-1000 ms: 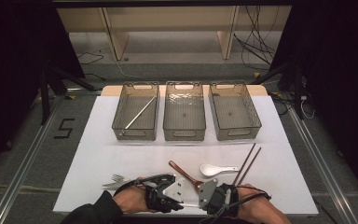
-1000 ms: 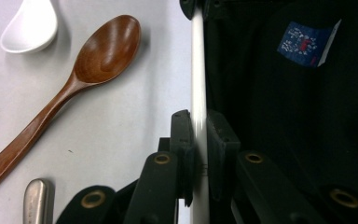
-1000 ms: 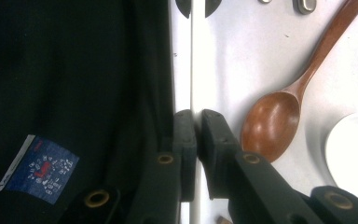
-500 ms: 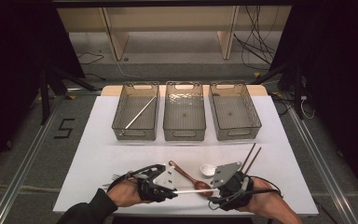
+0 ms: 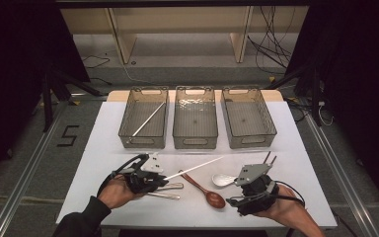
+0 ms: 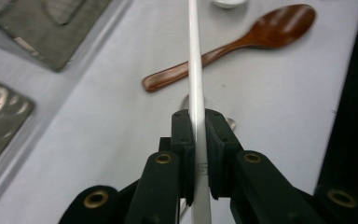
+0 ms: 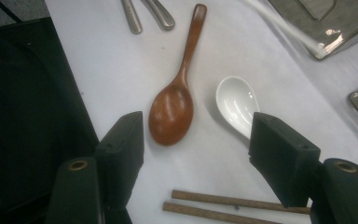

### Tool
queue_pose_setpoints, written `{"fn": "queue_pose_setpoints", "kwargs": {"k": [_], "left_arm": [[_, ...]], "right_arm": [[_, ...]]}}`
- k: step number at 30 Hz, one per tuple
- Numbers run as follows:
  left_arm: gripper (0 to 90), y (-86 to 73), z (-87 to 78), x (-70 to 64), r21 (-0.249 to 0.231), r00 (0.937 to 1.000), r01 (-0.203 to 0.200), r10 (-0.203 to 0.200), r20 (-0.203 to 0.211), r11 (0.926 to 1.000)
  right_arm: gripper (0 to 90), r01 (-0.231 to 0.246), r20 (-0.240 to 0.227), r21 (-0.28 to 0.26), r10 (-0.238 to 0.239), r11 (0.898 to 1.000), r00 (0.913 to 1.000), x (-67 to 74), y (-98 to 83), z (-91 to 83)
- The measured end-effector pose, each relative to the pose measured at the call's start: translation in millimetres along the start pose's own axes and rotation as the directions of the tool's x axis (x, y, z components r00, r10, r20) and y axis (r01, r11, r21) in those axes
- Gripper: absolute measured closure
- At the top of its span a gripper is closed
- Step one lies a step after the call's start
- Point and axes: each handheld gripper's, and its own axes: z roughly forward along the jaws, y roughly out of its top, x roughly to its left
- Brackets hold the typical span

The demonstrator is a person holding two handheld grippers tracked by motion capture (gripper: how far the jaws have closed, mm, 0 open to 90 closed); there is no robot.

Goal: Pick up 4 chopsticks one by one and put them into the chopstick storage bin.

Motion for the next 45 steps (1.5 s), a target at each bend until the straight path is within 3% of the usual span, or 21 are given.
{"fn": "queue_pose_setpoints", "kwargs": {"k": [6, 16, 22, 31, 33, 37, 45], "left_arm": [[82.7, -1.7, -7.4, 10.9, -0.023, 0.9967, 0.067, -0.068, -0.045, 0.9975], [82.7, -2.9, -20.8, 34.9, -0.081, 0.9777, 0.178, -0.185, -0.099, 0.9807], [82.7, -2.2, -27.0, 56.9, -0.121, 0.9587, 0.240, -0.255, -0.126, 0.9631], [82.7, 1.0, -31.0, 90.1, -0.163, 0.9214, 0.327, -0.352, -0.164, 0.9308], [82.7, 1.7, -32.0, 96.5, -0.160, 0.9161, 0.337, -0.362, -0.172, 0.9278], [82.7, 2.2, -31.9, 109.8, -0.177, 0.8988, 0.366, -0.396, -0.188, 0.9138], [82.7, 5.4, -28.9, 133.9, -0.175, 0.8705, 0.411, -0.443, -0.215, 0.8944]], "right_arm": [[32.8, -0.015, -0.008, 0.022, 0.015, 1.000, 0.9999, -3.2, -5.8, 5.9], [31.2, -0.050, 0.006, 0.037, 0.050, 0.998, 0.9987, -5.7, -13.8, 8.1], [30.0, -0.069, 0.006, 0.041, 0.069, 0.997, 0.9976, -10.0, -18.5, 8.2], [29.5, -0.088, 0.006, 0.056, 0.088, 0.995, 0.9961, -11.4, -21.2, 9.7], [29.5, -0.084, 0.004, 0.061, 0.084, 0.995, 0.9965, -11.8, -21.6, 10.4], [29.5, -0.087, 0.001, 0.064, 0.087, 0.994, 0.9962, -10.8, -21.6, 11.3], [29.5, -0.087, -0.003, 0.068, 0.087, 0.994, 0.9962, -11.3, -21.8, 11.9]]}}
